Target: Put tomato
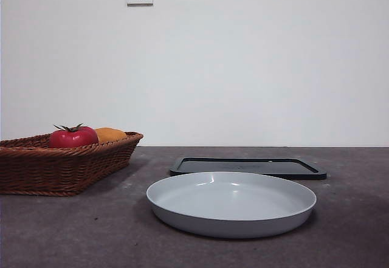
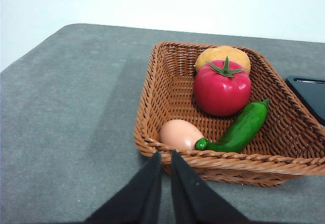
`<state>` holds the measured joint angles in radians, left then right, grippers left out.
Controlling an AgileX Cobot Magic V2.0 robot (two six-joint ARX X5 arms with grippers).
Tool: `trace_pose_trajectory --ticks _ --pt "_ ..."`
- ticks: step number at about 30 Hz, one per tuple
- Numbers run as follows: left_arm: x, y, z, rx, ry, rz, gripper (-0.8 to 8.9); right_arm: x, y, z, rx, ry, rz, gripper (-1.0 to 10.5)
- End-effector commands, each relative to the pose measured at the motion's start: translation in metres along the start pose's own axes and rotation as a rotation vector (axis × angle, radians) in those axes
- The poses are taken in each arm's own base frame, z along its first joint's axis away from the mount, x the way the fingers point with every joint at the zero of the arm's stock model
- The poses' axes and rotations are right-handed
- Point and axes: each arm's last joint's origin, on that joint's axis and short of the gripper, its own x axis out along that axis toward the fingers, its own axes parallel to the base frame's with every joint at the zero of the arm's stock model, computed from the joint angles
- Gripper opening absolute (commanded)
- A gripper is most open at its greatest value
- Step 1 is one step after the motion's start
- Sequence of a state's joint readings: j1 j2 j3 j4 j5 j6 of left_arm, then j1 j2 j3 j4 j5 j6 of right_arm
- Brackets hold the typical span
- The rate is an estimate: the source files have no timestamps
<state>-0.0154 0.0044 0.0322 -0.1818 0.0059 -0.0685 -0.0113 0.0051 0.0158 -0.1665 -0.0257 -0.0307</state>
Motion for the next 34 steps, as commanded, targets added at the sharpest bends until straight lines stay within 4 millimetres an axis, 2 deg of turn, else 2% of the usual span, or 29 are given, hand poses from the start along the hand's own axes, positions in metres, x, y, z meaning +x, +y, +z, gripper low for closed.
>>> trace_pose_trajectory --ticks 1,25,29,34 --pt "0.002 0.000 -0.007 0.007 0.024 0.002 0.28 0.000 0.000 0.000 -0.011 -0.010 0.000 0.5" --pt "0.002 0.000 -0.007 0.003 0.023 0.001 0.28 0.000 0.000 0.000 -0.002 -0.010 0.002 0.5" --pt "0.002 0.000 -0.006 0.003 0.016 0.001 0.16 0.000 0.000 0.000 0.057 -0.014 0.006 0.5" --pt "-0.001 0.000 0.005 -0.031 -0.048 -0.005 0.16 0.000 0.000 0.007 0.107 -0.072 0.008 0.1"
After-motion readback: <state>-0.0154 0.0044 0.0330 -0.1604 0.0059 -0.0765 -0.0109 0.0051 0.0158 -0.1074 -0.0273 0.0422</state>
